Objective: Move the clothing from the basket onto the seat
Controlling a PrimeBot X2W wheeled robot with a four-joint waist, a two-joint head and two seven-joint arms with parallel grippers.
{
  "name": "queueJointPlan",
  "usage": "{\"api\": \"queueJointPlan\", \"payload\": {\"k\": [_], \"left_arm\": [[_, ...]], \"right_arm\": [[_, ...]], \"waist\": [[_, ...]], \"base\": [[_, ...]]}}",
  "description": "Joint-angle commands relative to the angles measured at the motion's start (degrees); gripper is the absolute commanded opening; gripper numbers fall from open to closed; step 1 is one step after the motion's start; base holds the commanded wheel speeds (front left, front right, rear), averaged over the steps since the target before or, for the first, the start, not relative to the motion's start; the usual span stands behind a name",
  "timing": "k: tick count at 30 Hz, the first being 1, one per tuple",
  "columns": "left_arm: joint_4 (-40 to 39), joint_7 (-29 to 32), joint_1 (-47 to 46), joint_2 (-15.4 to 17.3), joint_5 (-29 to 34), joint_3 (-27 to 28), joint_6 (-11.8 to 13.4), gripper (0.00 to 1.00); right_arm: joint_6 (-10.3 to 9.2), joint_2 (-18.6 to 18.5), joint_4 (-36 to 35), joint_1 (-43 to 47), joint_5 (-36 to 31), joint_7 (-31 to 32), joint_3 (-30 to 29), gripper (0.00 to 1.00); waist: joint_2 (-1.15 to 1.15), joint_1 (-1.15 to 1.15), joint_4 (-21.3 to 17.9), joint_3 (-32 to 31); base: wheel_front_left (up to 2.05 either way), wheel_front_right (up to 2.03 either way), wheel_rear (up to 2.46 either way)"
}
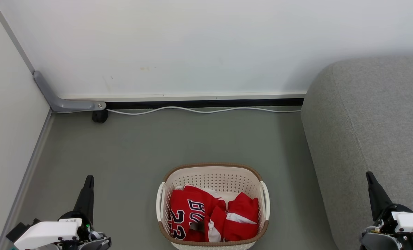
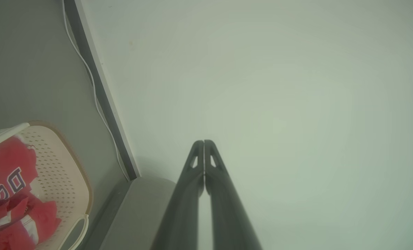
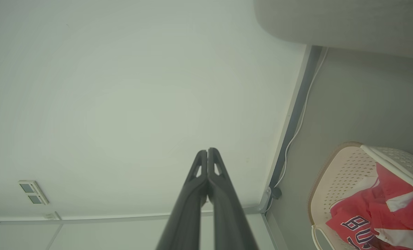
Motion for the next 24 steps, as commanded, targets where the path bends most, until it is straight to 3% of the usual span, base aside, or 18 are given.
{"api": "queueJointPlan", "payload": {"k": [1,24], "left_arm": [[-1.66,0.33,-3.31,0.99,-0.23,1.84,-0.42,0.00],[-1.66,0.33,-3.31,0.99,-0.23,1.84,-0.42,0.00]], "right_arm": [[0.25,-0.62,-1.79,-2.09,0.67,0.42,1.03,0.00],[0.25,-0.62,-1.79,-2.09,0.67,0.42,1.03,0.00]], "waist": [[0.00,0.00,0.00,0.00],[0.00,0.00,0.00,0.00]], "base": [[0.00,0.00,0.00],[0.00,0.00,0.00]]}}
